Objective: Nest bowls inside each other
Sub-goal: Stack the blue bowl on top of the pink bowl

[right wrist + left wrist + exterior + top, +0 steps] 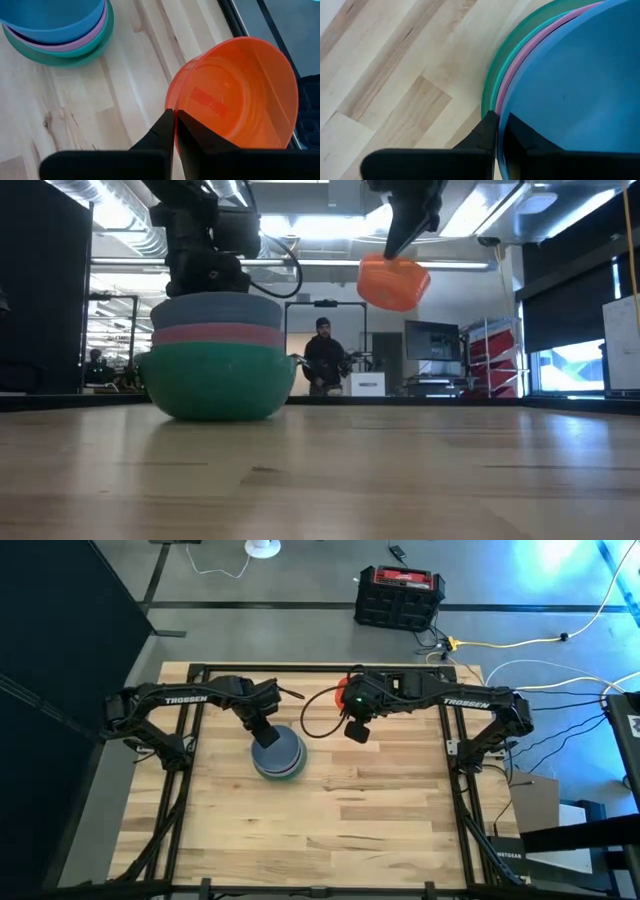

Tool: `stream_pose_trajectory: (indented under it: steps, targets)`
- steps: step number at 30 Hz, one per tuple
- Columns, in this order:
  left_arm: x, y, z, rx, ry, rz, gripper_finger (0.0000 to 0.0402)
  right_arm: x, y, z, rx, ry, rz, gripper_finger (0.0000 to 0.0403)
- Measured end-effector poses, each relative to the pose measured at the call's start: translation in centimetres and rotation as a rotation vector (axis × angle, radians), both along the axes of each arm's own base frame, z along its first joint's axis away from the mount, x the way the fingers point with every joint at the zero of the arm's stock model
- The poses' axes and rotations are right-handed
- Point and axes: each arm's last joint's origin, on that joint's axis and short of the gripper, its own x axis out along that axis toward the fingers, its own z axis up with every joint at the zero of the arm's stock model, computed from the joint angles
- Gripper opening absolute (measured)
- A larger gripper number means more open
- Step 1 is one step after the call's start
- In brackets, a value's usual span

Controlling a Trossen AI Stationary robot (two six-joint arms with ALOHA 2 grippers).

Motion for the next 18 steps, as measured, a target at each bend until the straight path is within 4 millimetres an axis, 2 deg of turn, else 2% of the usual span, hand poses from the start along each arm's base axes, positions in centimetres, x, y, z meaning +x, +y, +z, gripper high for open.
stream_pose_trajectory:
  steps: [18]
  targets:
    - [0.25,-0.47,-0.03,0.027,0.006,-0.021,0.0,0.09,-0.03,0.04,-0.01,-0.005,0.016,0.0]
